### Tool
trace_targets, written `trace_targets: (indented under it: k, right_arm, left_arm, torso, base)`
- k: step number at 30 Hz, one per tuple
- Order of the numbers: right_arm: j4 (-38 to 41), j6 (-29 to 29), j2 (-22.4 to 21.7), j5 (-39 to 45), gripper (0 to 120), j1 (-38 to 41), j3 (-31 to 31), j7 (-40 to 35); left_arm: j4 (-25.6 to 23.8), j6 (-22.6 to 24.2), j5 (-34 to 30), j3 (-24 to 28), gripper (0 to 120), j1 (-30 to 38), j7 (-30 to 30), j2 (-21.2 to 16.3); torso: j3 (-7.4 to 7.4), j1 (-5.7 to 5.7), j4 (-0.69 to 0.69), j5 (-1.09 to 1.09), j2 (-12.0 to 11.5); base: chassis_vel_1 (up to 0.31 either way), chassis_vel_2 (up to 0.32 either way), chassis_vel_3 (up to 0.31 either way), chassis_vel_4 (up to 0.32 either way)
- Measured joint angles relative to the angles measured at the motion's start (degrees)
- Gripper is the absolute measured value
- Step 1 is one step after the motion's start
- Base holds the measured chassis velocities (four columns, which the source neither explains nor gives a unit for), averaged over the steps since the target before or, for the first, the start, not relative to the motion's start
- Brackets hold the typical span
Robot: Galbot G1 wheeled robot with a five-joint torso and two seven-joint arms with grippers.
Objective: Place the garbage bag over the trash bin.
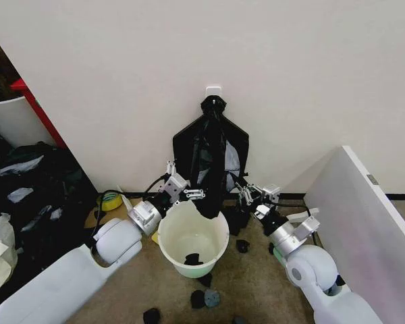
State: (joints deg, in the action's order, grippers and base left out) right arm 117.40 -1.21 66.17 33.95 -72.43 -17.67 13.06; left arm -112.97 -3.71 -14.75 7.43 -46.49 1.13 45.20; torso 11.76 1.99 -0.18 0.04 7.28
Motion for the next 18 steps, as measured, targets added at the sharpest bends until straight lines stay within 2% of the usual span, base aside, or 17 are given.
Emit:
trace_targets:
  k: [4,8,15,16,18]
  right_arm:
    - [0.37,0.01,0.09,0.01,0,-0.46,-0.19,0.0]
    - [0.7,0.01,0.1,0.01,0,-0.94,-0.57,0.0]
    - [1.34,0.02,-0.04,0.37,0,-1.74,-1.81,0.0]
    - [1.34,0.02,-0.04,0.37,0,-1.74,-1.81,0.0]
    - [1.43,0.02,-0.18,0.47,0,-1.83,-2.1,0.0]
  left_arm:
    - [0.46,2.17,1.12,1.27,97,1.96,0.03,-0.16]
    - [0.85,4.27,2.19,2.44,90,2.89,0.07,0.08]
    - [1.07,7.77,4.73,2.92,59,2.26,0.65,0.2]
    - [1.07,7.77,4.73,2.92,59,2.26,0.65,0.2]
    - [1.19,8.05,5.16,2.82,52,2.15,0.78,0.25]
  torso:
    - [0.0,0.0,-0.01,0.0,0.0]
    - [0.0,0.0,-0.01,0.01,0.0]
    - [0.0,0.0,0.0,0.01,0.0]
    - [0.0,0.0,0.0,0.01,0.0]
    - [0.0,0.0,0.0,0.0,0.0]
  base:
    - [0.0,0.0,0.0,0.0]
    - [0.0,0.0,0.0,0.0]
    - [0.0,0.0,0.0,0.0]
    - [0.0,0.0,0.0,0.0]
    - [0.0,0.0,0.0,0.0]
